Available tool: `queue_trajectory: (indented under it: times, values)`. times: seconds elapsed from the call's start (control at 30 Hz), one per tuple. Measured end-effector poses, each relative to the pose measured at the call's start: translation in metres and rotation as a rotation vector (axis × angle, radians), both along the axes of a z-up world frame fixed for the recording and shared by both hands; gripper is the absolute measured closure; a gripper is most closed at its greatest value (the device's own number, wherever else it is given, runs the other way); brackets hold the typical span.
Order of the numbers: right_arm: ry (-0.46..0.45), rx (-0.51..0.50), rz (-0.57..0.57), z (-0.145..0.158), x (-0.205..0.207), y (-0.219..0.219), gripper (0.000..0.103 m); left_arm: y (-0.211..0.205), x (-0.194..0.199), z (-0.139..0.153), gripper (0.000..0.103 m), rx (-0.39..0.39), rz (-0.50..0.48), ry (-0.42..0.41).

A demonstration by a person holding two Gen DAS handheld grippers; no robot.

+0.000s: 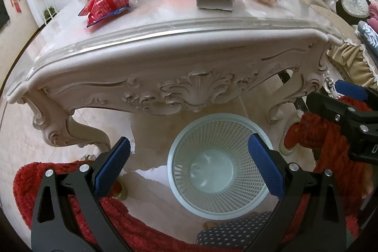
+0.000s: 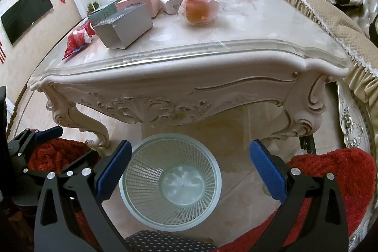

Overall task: Collect trash
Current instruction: 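Grasp red snack bag with left gripper while right gripper grasps orange-filled plastic bag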

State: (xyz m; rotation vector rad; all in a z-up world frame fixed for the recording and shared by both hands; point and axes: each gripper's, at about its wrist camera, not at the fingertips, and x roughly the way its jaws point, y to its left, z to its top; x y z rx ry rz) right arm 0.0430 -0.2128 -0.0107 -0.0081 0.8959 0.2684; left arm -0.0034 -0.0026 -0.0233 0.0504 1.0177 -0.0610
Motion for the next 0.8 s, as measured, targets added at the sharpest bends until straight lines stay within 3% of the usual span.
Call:
queue_trajectory:
  times: [0.13, 0.23, 0.4, 0.6, 0.8]
  values:
    - [0.011, 0.011, 0.001, 0.002, 0.002, -0.002, 0.007, 0.005, -0.002, 0.005, 0.006, -0.010, 0.015, -0.031]
    - [-0.092, 0.033, -0.004, 0.019, 0.007, -0.009, 0.007, 0.023, -0.001, 0.026, 0.006, -0.017, 0.050, -0.142]
    - [-0.203, 0.038, 0.009, 0.045, 0.044, -0.014, 0.007, 0.060, 0.037, 0.059, 0.006, 0.078, 0.118, -0.285]
    - [-0.265, 0.053, 0.081, 0.056, 0.096, -0.001, 0.008, 0.079, 0.093, 0.069, 0.006, 0.086, 0.145, -0.320]
    - [-0.266, 0.056, 0.127, 0.053, 0.123, 0.007, 0.008, 0.082, 0.132, 0.060, 0.006, 0.114, 0.143, -0.283]
